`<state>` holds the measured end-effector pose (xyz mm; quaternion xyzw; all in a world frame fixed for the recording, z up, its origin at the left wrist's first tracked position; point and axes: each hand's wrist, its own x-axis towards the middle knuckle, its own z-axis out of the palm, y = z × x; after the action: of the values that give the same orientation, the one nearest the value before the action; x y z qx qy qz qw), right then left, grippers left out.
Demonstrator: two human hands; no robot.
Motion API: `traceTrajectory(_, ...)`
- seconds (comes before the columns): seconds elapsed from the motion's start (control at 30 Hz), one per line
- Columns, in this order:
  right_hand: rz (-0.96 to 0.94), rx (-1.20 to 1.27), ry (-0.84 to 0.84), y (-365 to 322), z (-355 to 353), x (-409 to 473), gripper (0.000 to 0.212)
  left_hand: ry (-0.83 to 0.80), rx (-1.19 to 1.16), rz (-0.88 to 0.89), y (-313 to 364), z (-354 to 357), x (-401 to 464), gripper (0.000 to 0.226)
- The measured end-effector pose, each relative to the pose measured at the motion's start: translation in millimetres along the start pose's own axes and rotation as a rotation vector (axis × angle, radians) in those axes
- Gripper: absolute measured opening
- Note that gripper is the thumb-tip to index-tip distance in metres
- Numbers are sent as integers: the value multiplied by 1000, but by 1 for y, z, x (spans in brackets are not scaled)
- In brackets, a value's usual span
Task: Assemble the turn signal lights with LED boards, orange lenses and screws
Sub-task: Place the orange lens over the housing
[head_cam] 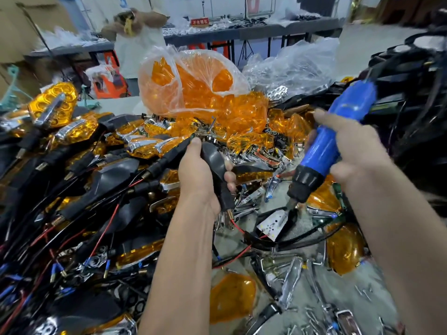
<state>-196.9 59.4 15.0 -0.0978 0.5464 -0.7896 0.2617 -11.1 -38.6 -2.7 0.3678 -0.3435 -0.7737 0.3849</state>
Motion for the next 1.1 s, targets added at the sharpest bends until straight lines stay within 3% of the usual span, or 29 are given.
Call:
traceTrajectory(0.1,77,-169,-65,15,1,0,34,-58,28,22,-2,-5,0,59)
traceTrajectory(0.27,20,-440,-80,23,5,-4,34,-115,16,11,-7,-2,-4,59)
traceTrajectory(0.4,-15,-666,-99,21,10,-7,50,-207,-51,43,-5,4,-7,27)
traceTrajectory(0.5,-169,-1040,-146,23,16,-18,64,-231,1,47,-9,9,-8,25)
traceTrajectory(0.6,-490,-1276,-137,21,24,-31,45,-212,-13,107,-10,15,-7,33)
traceTrajectory(0.67,-615,-1250,-175,14,30,-39,38,-190,-57,155,-10,15,-6,35)
traceTrajectory(0.8,-382,-944,-648,13,43,-53,47,-169,-139,169,-2,10,-7,44)
traceTrajectory(0.9,-460,-1015,-675,26,45,-50,62,-143,-167,160,3,9,-6,47)
traceTrajectory(1.0,-466,-885,-714,25,53,-50,41,-150,-154,182,7,5,-9,27)
traceTrajectory(1.1,-386,-552,-718,17,72,-54,34,-237,-41,158,9,2,-17,58)
